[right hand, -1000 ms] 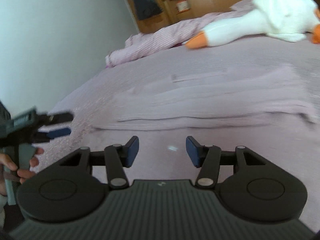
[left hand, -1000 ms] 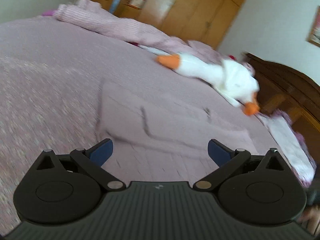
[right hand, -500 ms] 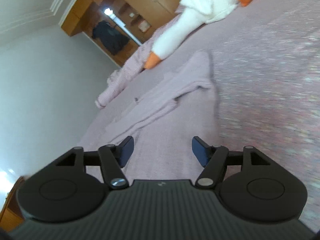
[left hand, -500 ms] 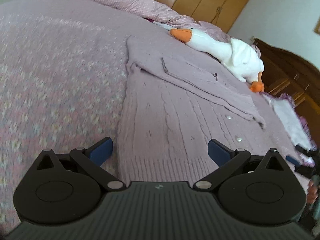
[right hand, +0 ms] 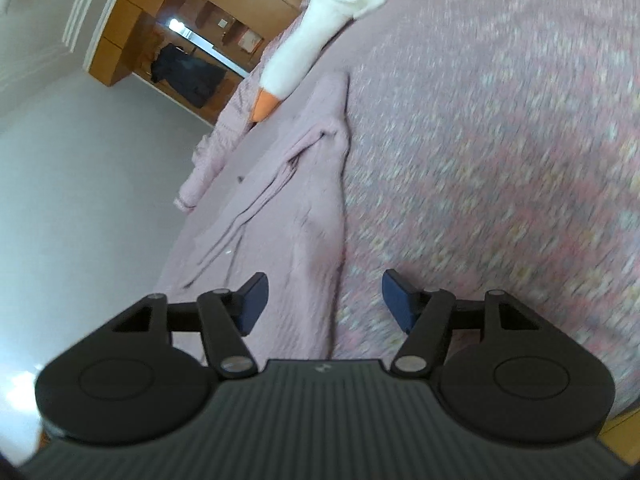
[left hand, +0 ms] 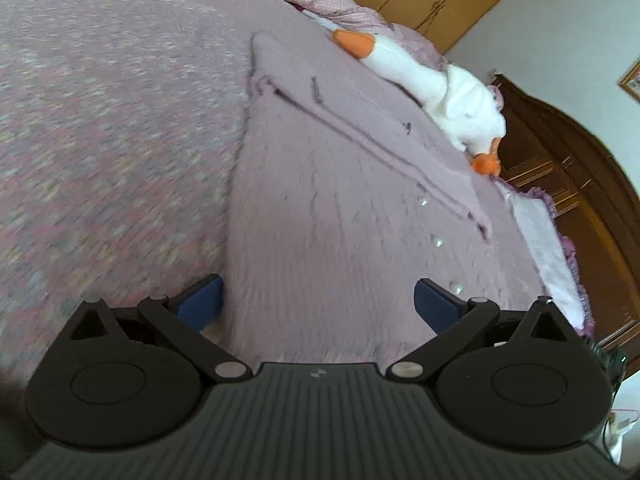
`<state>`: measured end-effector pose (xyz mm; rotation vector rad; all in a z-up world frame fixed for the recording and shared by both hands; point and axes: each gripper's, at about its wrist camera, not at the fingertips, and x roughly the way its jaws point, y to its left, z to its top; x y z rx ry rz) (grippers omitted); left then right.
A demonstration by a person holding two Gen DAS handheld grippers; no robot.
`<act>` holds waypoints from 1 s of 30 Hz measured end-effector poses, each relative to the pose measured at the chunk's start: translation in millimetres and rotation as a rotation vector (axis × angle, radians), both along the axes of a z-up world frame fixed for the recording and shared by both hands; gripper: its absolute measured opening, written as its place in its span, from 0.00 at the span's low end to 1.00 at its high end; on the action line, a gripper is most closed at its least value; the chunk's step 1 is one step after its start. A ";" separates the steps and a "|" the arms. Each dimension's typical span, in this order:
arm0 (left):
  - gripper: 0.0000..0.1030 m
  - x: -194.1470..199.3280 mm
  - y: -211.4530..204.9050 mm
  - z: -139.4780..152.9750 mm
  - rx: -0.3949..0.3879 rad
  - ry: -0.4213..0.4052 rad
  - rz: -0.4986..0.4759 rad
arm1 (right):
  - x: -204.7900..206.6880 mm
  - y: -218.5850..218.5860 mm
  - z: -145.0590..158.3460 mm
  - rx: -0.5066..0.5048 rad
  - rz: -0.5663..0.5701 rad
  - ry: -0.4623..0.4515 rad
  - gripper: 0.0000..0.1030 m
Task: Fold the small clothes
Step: 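Move both grippers to the hem end of the folded cardigan strip, then close the right gripper on the cardigan hem while the left gripper closes beside it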
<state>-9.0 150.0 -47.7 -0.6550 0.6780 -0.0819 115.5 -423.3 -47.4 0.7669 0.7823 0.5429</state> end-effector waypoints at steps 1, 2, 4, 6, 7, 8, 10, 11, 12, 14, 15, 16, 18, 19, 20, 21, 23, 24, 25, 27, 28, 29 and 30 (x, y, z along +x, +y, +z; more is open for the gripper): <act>0.99 10.2 1.8 0.0 -0.011 -0.007 -0.009 | 1.9 4.4 0.1 0.007 0.015 0.018 0.64; 0.99 20.7 4.8 -0.4 -0.025 -0.018 -0.012 | 3.4 9.3 0.5 0.013 0.029 0.027 0.64; 0.99 36.1 11.1 -3.6 -0.059 -0.045 0.000 | 5.9 20.3 0.3 0.007 0.058 0.026 0.64; 0.99 47.0 16.2 -6.6 -0.088 -0.075 0.015 | 12.1 28.0 -1.6 -0.010 0.055 -0.013 0.62; 0.99 51.0 17.0 -6.9 -0.106 -0.085 0.029 | 20.8 29.1 -4.3 0.011 0.036 -0.024 0.62; 0.99 53.4 16.4 -6.9 -0.122 -0.090 0.044 | 29.1 29.7 -6.3 0.038 0.018 -0.021 0.62; 0.89 52.8 15.1 -5.2 -0.120 -0.074 0.027 | 38.7 27.4 -9.0 0.083 0.003 -0.004 0.61; 0.79 49.8 16.5 -6.2 -0.141 -0.057 0.012 | 38.1 25.7 -10.4 0.102 -0.008 0.006 0.61; 0.73 44.8 20.0 -8.5 -0.177 -0.043 0.015 | 35.3 24.2 -10.3 0.113 -0.014 0.011 0.61; 0.69 34.1 25.4 -13.6 -0.244 -0.027 0.023 | 29.2 24.4 -8.1 0.113 0.007 0.031 0.62; 0.68 28.4 26.9 -15.6 -0.270 -0.017 0.024 | 25.9 25.3 -6.7 0.104 0.024 0.044 0.62; 0.68 22.6 27.2 -16.8 -0.293 -0.007 0.019 | 21.8 27.8 -6.3 0.100 0.051 0.066 0.62; 0.68 14.2 23.0 -17.6 -0.332 0.026 -0.022 | 11.9 30.7 -6.1 0.108 0.108 0.090 0.62; 0.68 12.0 19.6 -18.1 -0.336 0.037 -0.051 | 9.8 30.6 -6.5 0.107 0.131 0.096 0.62; 0.68 9.3 14.7 -17.6 -0.321 0.042 -0.077 | 7.3 32.2 -6.3 0.100 0.147 0.097 0.62; 0.68 7.7 10.8 -16.5 -0.300 0.041 -0.090 | 6.4 33.6 -5.6 0.090 0.153 0.089 0.62; 0.70 11.4 5.2 -15.1 -0.266 0.035 -0.102 | 7.4 33.5 -7.0 0.092 0.151 0.087 0.62; 0.70 13.4 4.4 -15.9 -0.269 0.025 -0.100 | 9.2 32.6 -8.3 0.104 0.145 0.089 0.62; 0.70 18.0 5.4 -17.2 -0.277 0.013 -0.092 | 10.2 32.1 -8.8 0.114 0.141 0.090 0.63; 0.69 27.1 6.9 -18.1 -0.287 -0.006 -0.078 | 12.6 32.8 -9.3 0.122 0.138 0.087 0.62; 0.69 30.7 7.6 -18.0 -0.285 -0.012 -0.074 | 13.5 34.8 -8.8 0.117 0.138 0.086 0.62; 0.69 33.6 7.3 -16.9 -0.276 -0.019 -0.072 | 14.5 37.2 -8.1 0.110 0.137 0.084 0.62; 0.69 34.2 7.4 -16.9 -0.268 -0.023 -0.073 | 15.0 38.7 -7.8 0.104 0.137 0.084 0.62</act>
